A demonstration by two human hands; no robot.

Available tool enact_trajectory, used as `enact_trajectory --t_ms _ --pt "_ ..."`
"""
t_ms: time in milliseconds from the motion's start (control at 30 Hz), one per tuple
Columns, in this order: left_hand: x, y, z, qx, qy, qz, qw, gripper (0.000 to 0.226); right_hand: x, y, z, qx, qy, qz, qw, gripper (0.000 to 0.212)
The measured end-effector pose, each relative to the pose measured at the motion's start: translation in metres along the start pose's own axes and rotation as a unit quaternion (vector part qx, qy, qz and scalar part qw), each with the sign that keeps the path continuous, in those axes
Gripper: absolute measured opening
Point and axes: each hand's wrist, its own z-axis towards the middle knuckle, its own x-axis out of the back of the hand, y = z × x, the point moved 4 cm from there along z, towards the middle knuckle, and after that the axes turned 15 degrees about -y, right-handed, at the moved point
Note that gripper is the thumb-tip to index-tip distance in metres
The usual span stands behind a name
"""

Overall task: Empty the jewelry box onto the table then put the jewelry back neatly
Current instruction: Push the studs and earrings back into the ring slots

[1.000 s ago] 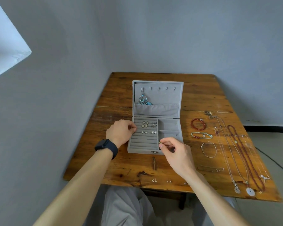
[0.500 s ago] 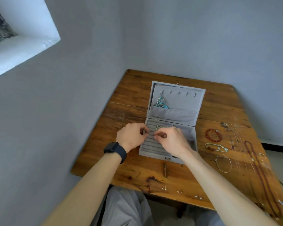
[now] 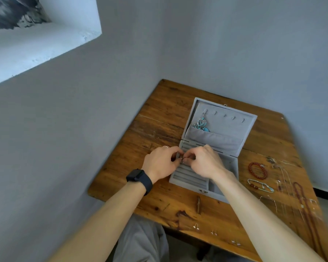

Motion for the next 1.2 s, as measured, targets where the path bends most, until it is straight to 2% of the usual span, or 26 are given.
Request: enact_trajectory --t_ms 200,367,567,767,933,1067,1200 --pt "-0.001 0.007 -0.005 0.015 0.052 0.055 0.997 0.027 0.005 -0.006 0.002 -0.033 0.04 -0.039 0.998 0.027" --pt "-0.002 0.008 -0.003 0.029 0.039 0.044 0.998 0.026 0.006 -0.008 -0.002 -0.048 0.042 -0.041 0.997 0.025" --pt "0.001 0.006 0.0 0.045 0.009 0.004 0.999 0.028 -0.001 -0.001 -0.001 -0.052 0.041 0.002 0.998 0.025" --pt "0.0 0.005 -0.004 0.011 -0.006 -0.011 1.0 0.03 0.003 0.009 -0.016 -0.048 0.092 0.085 0.991 0.026" --pt "0.0 0.004 -0.018 -0.017 -0.01 -0.047 0.999 0.035 0.002 0.02 -0.052 -0.029 0.13 0.144 0.981 0.019" --pt "-0.008 0.009 -0.046 -0.025 0.031 -0.056 0.998 0.036 -0.011 0.025 -0.1 -0.012 0.153 0.179 0.972 0.019" --pt "-0.025 0.026 -0.086 -0.072 0.094 -0.044 0.992 0.032 -0.037 0.027 -0.146 -0.012 0.174 0.185 0.967 0.019"
